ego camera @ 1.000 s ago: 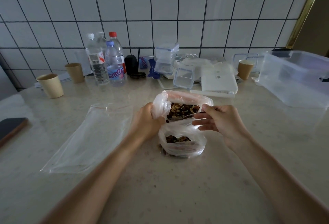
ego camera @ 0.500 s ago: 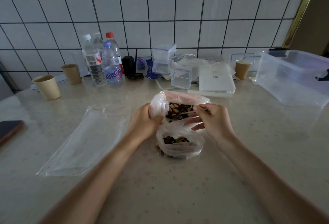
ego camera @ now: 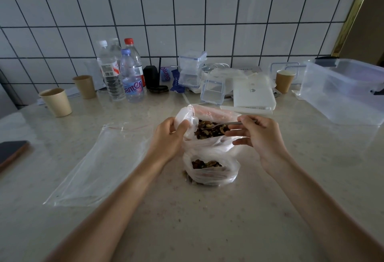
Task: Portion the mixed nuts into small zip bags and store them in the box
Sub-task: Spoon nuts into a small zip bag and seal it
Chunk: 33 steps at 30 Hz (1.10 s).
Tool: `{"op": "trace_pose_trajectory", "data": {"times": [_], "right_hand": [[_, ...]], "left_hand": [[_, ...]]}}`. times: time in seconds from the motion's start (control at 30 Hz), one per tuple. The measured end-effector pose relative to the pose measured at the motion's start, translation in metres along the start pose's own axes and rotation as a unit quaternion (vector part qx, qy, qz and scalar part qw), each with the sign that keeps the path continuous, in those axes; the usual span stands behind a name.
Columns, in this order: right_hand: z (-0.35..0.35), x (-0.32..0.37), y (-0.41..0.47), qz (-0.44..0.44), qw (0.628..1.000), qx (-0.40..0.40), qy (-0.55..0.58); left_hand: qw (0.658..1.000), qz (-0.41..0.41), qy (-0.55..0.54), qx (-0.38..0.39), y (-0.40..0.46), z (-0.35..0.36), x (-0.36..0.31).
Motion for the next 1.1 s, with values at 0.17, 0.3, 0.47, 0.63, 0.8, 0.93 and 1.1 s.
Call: {"op": "trace_pose_trajectory", "data": {"times": [0.17,0.3,0.47,0.63,0.8,0.93,1.1], "right_hand": [[-0.007,0.009,0.001,-0.011,1.000,-0.007,0.018],[-0.013,0.020,0.002,-0.017,0.999,0.006,0.027],[-0.020,0.034,-0.001,-0.006,0.998,0.050,0.024],[-0.027,0.042,-0.005,0.003,0.992,0.128,-0.013],[-0.032,0.049,-0.007,-0.050,0.976,0.182,-0.110],[-0.033,0.054,-0.012,-0.165,0.934,0.215,-0.231],[-0.031,0.059,-0.020,-0.288,0.878,0.211,-0.319]], "left_hand": [[0.998,0.009,0.060,-0.027,0.004,-0.011,0.004],[0.990,0.030,0.120,-0.072,0.004,-0.022,0.004],[0.981,0.075,0.173,-0.038,-0.016,-0.030,-0.004],[0.972,0.041,0.223,0.061,-0.039,-0.026,0.000],[0.979,0.044,0.172,0.096,-0.047,-0.017,0.000],[0.986,0.058,0.130,0.084,-0.046,-0.014,0.005],[0.994,0.049,0.079,0.063,-0.045,-0.014,0.016]]}}
Point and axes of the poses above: each hand's wrist, its own y-axis towards the middle knuckle, its own z-axis out of the palm, x = y × z, the point moved 1 cm from there along y, towards the middle knuckle, and after that the axes turned 4 degrees about -z, right-handed, at the moved point
